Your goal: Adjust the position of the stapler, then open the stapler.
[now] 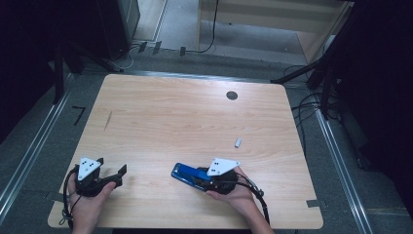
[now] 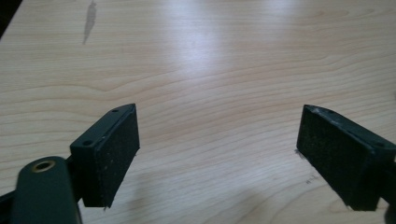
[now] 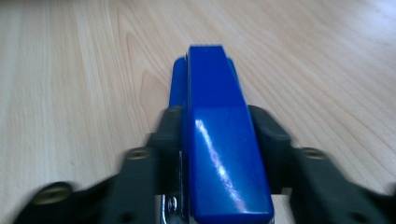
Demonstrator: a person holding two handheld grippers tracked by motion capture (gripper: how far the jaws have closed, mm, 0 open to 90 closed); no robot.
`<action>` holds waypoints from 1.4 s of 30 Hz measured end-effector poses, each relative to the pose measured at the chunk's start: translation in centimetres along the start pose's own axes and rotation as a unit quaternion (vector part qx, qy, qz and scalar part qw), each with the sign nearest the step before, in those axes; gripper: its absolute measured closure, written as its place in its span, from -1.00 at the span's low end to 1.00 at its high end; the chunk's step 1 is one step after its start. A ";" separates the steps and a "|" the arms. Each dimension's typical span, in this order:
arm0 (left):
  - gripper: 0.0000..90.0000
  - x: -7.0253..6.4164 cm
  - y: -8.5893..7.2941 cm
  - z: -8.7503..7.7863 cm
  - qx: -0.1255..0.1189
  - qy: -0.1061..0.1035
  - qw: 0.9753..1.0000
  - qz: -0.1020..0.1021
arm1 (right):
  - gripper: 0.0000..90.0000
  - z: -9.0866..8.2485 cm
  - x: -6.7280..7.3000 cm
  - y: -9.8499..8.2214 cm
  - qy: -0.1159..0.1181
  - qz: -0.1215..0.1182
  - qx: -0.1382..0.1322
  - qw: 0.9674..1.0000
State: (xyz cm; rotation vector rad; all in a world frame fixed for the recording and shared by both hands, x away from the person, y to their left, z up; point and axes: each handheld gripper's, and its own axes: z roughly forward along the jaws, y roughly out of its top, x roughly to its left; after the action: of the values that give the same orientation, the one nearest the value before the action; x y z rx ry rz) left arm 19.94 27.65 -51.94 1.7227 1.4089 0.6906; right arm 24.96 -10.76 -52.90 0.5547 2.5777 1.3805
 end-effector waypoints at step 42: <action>1.00 -15.8 -0.7 2.2 0.019 -0.216 0.971 0.104 | 0.83 -6.4 3.3 -5.2 -0.159 0.187 -0.056 0.968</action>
State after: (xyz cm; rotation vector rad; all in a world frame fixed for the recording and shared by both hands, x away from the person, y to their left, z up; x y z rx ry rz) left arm 17.68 11.84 -52.62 1.9275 0.9557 0.3631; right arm 18.63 -16.98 -53.50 1.1841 2.1995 1.3911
